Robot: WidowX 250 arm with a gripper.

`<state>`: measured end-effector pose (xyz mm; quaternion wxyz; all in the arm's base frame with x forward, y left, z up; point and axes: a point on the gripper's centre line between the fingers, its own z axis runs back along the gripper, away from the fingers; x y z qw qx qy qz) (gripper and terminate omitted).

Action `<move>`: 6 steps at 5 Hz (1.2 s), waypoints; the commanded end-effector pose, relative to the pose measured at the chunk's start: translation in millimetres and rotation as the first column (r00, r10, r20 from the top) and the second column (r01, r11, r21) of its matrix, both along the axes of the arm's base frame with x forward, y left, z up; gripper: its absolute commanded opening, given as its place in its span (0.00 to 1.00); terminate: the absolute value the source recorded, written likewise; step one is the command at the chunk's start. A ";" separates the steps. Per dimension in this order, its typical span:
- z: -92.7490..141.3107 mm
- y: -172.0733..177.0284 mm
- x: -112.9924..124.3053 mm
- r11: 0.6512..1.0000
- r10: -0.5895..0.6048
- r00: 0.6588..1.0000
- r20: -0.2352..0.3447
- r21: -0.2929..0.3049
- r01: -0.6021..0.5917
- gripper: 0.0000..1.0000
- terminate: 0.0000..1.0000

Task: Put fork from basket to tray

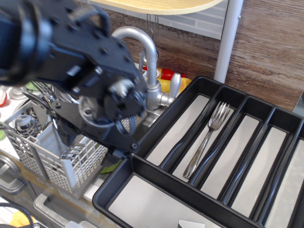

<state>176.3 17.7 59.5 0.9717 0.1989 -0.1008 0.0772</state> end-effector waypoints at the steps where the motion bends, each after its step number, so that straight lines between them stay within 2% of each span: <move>1: -1.1 6.0 3.8 0.999 0.016 1.000 0.023 0.047 -0.017 1.00 0.00; 2: -10.8 15.0 -2.5 0.998 0.020 0.999 0.043 0.057 -0.023 1.00 0.00; 3: -17.1 27.1 -7.2 1.000 0.009 0.999 0.037 0.018 -0.010 0.00 0.00; 4: -18.8 35.7 -7.2 1.000 -0.009 1.000 0.027 -0.006 0.009 0.00 0.00; 5: -1.3 33.5 0.5 1.000 -0.015 1.000 -0.025 0.027 0.016 0.00 0.00; 6: 45.1 36.5 4.9 0.999 -0.009 0.997 -0.081 0.045 0.013 0.00 0.00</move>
